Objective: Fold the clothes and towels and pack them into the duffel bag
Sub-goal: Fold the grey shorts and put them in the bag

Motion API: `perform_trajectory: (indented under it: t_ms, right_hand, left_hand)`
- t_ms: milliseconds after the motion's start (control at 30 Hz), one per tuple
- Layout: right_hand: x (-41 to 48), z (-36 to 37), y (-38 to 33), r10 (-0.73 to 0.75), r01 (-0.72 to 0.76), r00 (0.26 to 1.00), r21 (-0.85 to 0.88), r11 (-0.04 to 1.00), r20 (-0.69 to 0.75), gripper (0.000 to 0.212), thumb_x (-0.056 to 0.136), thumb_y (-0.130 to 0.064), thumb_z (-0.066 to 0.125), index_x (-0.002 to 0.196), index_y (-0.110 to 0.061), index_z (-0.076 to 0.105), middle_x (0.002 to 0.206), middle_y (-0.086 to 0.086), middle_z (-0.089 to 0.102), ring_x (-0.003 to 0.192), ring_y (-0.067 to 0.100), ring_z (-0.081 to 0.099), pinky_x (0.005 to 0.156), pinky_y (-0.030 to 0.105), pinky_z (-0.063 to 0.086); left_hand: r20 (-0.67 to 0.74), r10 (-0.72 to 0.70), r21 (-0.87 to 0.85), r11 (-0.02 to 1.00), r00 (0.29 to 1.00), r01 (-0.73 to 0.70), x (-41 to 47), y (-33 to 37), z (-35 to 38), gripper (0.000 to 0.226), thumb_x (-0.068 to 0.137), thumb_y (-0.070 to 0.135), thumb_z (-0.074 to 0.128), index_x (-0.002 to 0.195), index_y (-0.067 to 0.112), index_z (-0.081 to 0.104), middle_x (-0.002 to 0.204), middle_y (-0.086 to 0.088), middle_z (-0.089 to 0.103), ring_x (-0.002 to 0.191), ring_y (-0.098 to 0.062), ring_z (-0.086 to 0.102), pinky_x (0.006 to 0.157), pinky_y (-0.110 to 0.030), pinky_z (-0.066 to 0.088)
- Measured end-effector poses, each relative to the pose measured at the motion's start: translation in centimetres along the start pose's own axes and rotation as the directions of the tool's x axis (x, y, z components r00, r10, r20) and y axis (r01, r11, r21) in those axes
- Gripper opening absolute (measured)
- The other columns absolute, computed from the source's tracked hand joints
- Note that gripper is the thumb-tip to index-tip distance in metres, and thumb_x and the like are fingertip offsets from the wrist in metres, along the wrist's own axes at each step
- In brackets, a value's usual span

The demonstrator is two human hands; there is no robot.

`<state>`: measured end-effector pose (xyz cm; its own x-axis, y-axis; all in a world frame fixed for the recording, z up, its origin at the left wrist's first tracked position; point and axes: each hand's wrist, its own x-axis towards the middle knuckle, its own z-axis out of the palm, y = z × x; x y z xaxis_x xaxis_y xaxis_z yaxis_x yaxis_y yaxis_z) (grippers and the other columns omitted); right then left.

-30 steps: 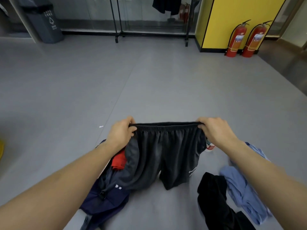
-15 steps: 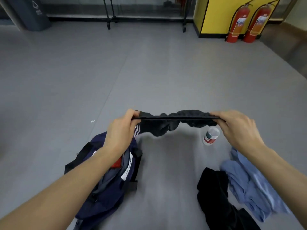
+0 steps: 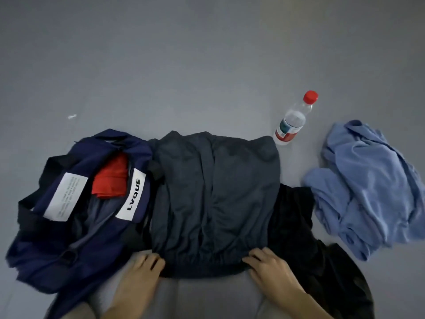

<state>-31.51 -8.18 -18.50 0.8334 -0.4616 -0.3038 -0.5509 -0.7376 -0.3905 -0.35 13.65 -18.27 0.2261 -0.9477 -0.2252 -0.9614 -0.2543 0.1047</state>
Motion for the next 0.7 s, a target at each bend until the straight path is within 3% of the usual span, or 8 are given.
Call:
perform_trajectory:
  t_ms: [67, 200, 267, 333, 400, 467, 567, 700]
  right_hand:
    - [-0.9, 0.3, -0.1, -0.023, 0.022, 0.997, 0.021, 1.000, 0.078, 0.039, 0.079, -0.051, 0.070, 0.116, -0.040, 0.065, 0.116, -0.015, 0.053, 0.098, 0.007, 0.061, 0.069, 0.013, 0.053]
    - [0.1, -3.4, -0.5, -0.053, 0.017, 0.977, 0.173, 0.985, 0.207, 0.070, 0.089, -0.079, 0.027, 0.141, -0.038, 0.050, 0.137, -0.018, 0.046, 0.123, 0.007, 0.050, 0.096, 0.021, 0.045]
    - [2.2, -6.3, -0.3, 0.038, -0.061, 0.995, 0.266, 0.962, 0.088, 0.068, 0.091, -0.076, 0.022, 0.130, -0.036, 0.062, 0.123, -0.018, 0.062, 0.111, 0.006, 0.062, 0.089, 0.021, 0.050]
    - [5.1, -8.8, 0.9, 0.143, -0.075, 0.969, 0.308, 0.948, -0.204, 0.045, 0.100, -0.057, 0.039, 0.118, -0.030, 0.071, 0.113, -0.010, 0.072, 0.100, 0.011, 0.069, 0.084, 0.027, 0.055]
    - [9.2, -10.8, 3.1, 0.246, -0.133, 0.889, 0.298, 0.945, -0.385, 0.031, 0.102, -0.035, 0.051, 0.125, -0.025, 0.069, 0.121, -0.005, 0.071, 0.105, 0.018, 0.067, 0.088, 0.029, 0.052]
    - [13.6, -12.5, 6.1, 0.377, -0.286, 0.847, 0.276, 0.918, -0.376, 0.039, 0.103, -0.031, 0.049, 0.139, -0.021, 0.058, 0.138, 0.000, 0.061, 0.120, 0.027, 0.059, 0.097, 0.035, 0.046]
    - [18.2, -12.7, 10.4, 0.581, -0.490, 0.757, 0.328, 0.808, -0.301, 0.049, 0.104, -0.032, 0.047, 0.150, -0.017, 0.043, 0.141, 0.014, 0.054, 0.125, 0.038, 0.050, 0.102, 0.043, 0.041]
    - [20.2, -11.8, 12.7, 0.609, -0.562, 0.758, 0.238, 0.792, -0.235, 0.055, 0.105, -0.040, 0.041, 0.156, -0.028, 0.027, 0.142, 0.013, 0.045, 0.124, 0.037, 0.045, 0.104, 0.045, 0.041]
  left_hand:
    - [0.065, -0.024, 0.010, 1.000, 0.998, 0.024, -0.5, 0.3, 0.5, 0.046, 0.049, 0.029, 0.077, 0.093, 0.020, 0.065, 0.104, -0.005, 0.060, 0.073, -0.031, 0.064, 0.057, -0.038, 0.055]
    - [0.114, -0.103, -0.021, 0.994, 0.988, 0.106, 0.3, 1.2, -0.7, 0.051, 0.069, 0.068, 0.061, 0.090, 0.023, 0.073, 0.103, -0.002, 0.065, 0.081, -0.028, 0.061, 0.065, -0.042, 0.054]
    - [0.040, -0.091, -0.053, 0.994, 0.995, 0.093, 1.9, 3.0, -1.7, 0.050, 0.076, 0.069, 0.058, 0.094, 0.025, 0.073, 0.103, 0.000, 0.065, 0.080, -0.025, 0.061, 0.065, -0.040, 0.052]
    - [0.019, -0.052, -0.109, 0.993, 0.998, 0.054, 4.5, 5.9, -2.7, 0.051, 0.090, 0.067, 0.043, 0.111, 0.028, 0.069, 0.114, 0.004, 0.063, 0.090, -0.022, 0.061, 0.069, -0.038, 0.053]
    - [0.021, -0.025, -0.209, 0.978, 0.999, 0.029, 7.5, 9.5, -2.9, 0.053, 0.099, 0.060, 0.029, 0.131, 0.030, 0.058, 0.131, 0.007, 0.057, 0.112, -0.019, 0.058, 0.085, -0.035, 0.055]
    - [-0.016, 0.028, -0.339, 0.940, 0.999, -0.032, 10.0, 13.6, -2.5, 0.046, 0.102, 0.051, 0.033, 0.135, 0.030, 0.057, 0.134, 0.011, 0.056, 0.120, -0.013, 0.057, 0.094, -0.029, 0.052]
    - [-0.026, 0.137, -0.405, 0.904, 0.990, -0.135, 11.6, 19.5, -1.9, 0.029, 0.093, 0.047, 0.047, 0.117, 0.035, 0.058, 0.109, 0.015, 0.054, 0.088, -0.009, 0.058, 0.071, -0.023, 0.055]
    - [0.285, 0.060, -0.439, 0.895, 0.957, 0.075, 10.9, 23.1, 0.0, 0.051, 0.067, 0.070, 0.043, 0.106, 0.037, 0.051, 0.087, 0.015, 0.054, 0.063, -0.004, 0.057, 0.048, -0.016, 0.049]
